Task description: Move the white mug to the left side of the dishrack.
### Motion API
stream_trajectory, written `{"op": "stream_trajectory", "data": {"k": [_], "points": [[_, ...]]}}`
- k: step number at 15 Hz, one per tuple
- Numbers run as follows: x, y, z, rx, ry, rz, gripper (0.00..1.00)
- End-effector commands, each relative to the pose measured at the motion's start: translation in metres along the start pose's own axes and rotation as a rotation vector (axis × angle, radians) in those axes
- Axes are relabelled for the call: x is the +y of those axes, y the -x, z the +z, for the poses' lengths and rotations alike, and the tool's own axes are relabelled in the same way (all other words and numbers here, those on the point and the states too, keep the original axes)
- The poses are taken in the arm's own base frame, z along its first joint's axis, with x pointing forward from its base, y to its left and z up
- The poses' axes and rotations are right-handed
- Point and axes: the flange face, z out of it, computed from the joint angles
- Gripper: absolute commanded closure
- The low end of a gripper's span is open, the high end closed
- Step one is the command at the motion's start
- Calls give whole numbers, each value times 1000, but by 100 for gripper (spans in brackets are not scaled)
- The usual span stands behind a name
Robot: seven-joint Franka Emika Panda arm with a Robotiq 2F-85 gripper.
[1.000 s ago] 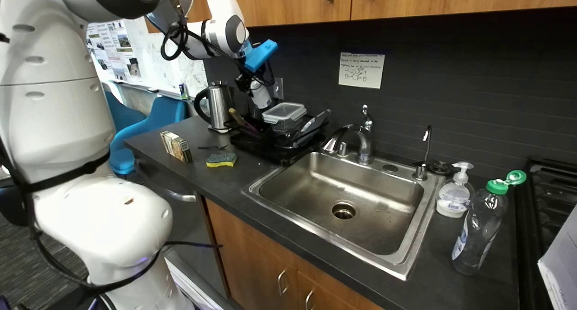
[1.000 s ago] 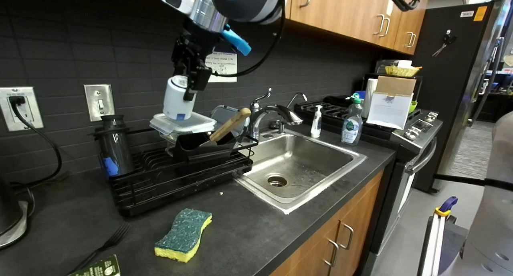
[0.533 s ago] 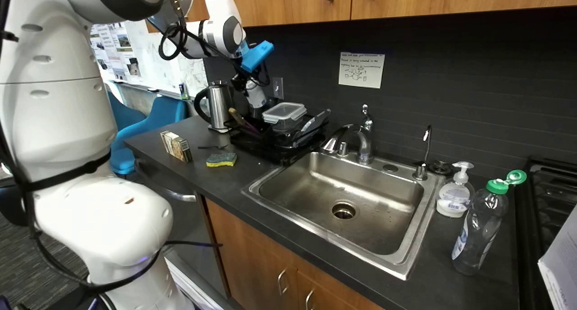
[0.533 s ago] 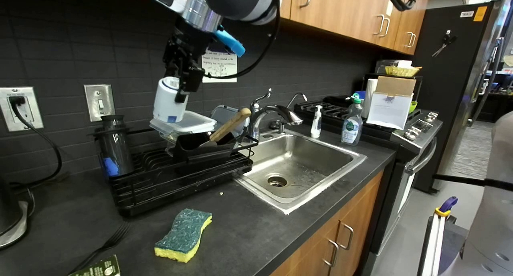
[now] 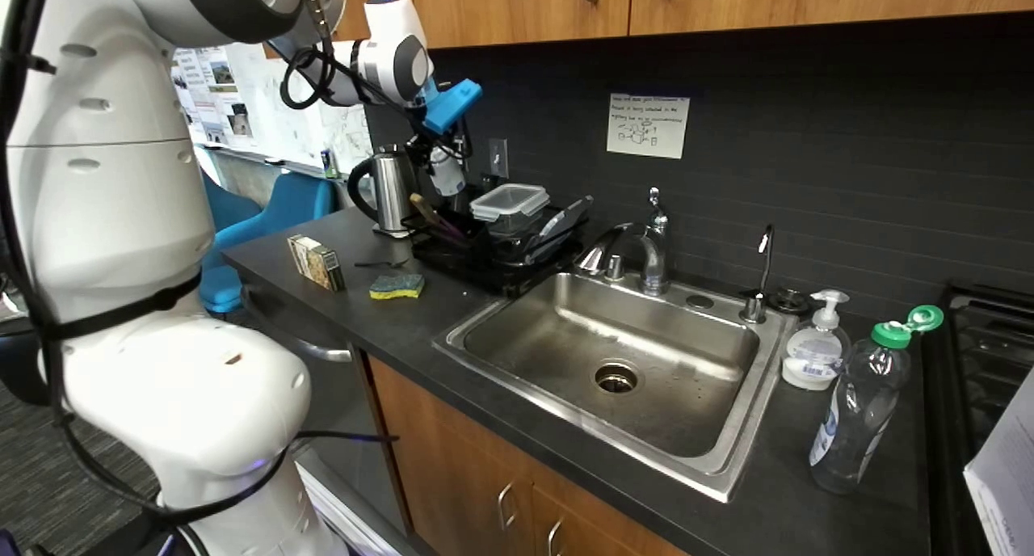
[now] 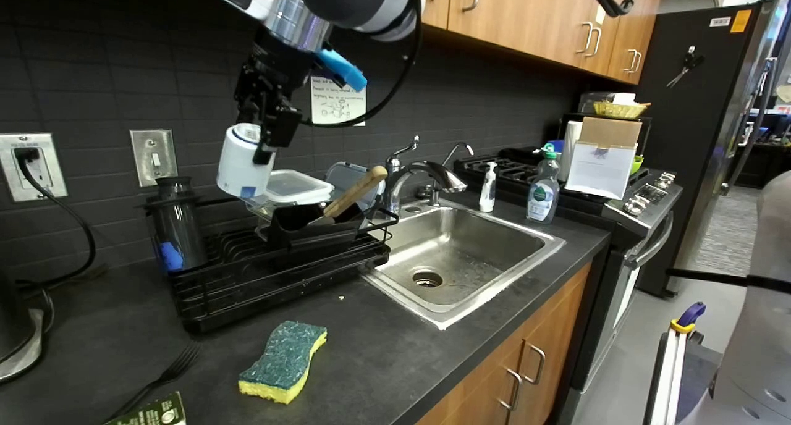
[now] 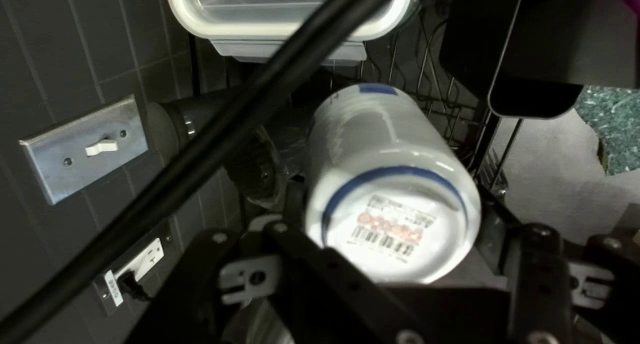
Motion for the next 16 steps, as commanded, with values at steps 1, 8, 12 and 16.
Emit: {"op": "stream_trajectory", "data": {"k": [1, 8, 12, 16], "points": [[1, -11, -10, 32, 5, -19, 47], [-10, -26, -10, 55, -13, -32, 47], [-11, -25, -3, 50, -26, -32, 47], [-7, -19, 13, 50, -52, -17, 47]]}}
